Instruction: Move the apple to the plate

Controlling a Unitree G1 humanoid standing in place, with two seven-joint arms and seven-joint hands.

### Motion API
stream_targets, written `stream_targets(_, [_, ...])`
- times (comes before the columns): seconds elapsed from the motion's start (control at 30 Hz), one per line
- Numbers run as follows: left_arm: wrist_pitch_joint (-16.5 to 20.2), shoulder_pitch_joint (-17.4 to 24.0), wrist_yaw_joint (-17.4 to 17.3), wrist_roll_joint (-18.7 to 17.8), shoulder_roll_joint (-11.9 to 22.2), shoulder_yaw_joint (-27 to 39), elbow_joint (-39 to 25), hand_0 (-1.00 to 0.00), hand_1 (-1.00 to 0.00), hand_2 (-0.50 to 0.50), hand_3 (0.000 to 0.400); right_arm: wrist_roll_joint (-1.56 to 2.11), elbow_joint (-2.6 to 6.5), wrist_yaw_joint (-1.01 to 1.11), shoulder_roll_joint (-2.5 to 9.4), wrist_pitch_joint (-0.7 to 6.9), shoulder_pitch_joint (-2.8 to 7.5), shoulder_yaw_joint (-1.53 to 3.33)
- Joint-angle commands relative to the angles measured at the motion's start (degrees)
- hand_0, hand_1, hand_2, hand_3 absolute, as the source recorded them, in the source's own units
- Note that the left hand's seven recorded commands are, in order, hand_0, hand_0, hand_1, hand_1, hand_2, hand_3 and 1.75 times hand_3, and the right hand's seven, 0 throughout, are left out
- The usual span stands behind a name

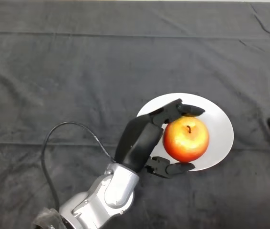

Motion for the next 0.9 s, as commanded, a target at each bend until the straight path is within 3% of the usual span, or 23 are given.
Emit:
stream_targets(0.03, [-0.7, -4.3, 1.0, -1.3, 0.4, -1.5, 1.1, -1.00, -1.00, 0.00, 0.400, -0.13, -0.85, -0.43, -1.36, 0.38, -0.55, 0.12])
stream_targets(0.4, [-1.3, -5.4, 1.3, -2.2, 0.9, -4.2, 2.6, -1.00, -1.00, 0.00, 0.400, -0.12, -0.62, -0.32, -1.44, 0.37, -0.63, 0.10])
stream_targets(0.43, [-1.2, -5.6, 1.2, -2.2, 0.9, -4.3, 2.7, -0.99, -0.73, -0.13, 0.395, -0.12, -0.60, -0.31, -1.44, 0.36, -0.64, 0.10])
stream_targets(0.47, [-1.2, -5.7, 1.2, -2.3, 0.9, -4.4, 2.7, -0.81, -0.55, -0.13, 0.323, -0.13, -0.59, -0.30, -1.45, 0.36, -0.65, 0.10])
stream_targets(0.5, [-1.2, -5.8, 1.2, -2.3, 0.9, -4.5, 2.8, -0.62, -0.30, -0.16, 0.248, -0.13, -0.57, -0.29, -1.45, 0.36, -0.65, 0.10])
stream_targets(0.53, [-1.2, -5.9, 1.2, -2.4, 0.9, -4.6, 2.9, -0.33, 0.00, -0.16, 0.132, -0.13, -0.56, -0.28, -1.46, 0.36, -0.66, 0.09])
stream_targets(0.57, [-1.1, -5.9, 1.2, -2.4, 1.0, -4.7, 3.0, -0.13, 0.00, -0.06, 0.052, -0.13, -0.54, -0.27, -1.47, 0.36, -0.66, 0.09])
stream_targets(0.6, [-1.1, -6.0, 1.3, -2.4, 1.0, -4.8, 3.1, 0.00, 0.00, 0.00, 0.000, -0.13, -0.53, -0.26, -1.47, 0.36, -0.67, 0.09])
stream_targets(0.9, [-0.4, -6.3, 1.7, -2.5, 1.0, -5.4, 3.2, 0.00, 0.00, 0.00, 0.000, -0.15, -0.42, -0.20, -1.51, 0.34, -0.71, 0.09])
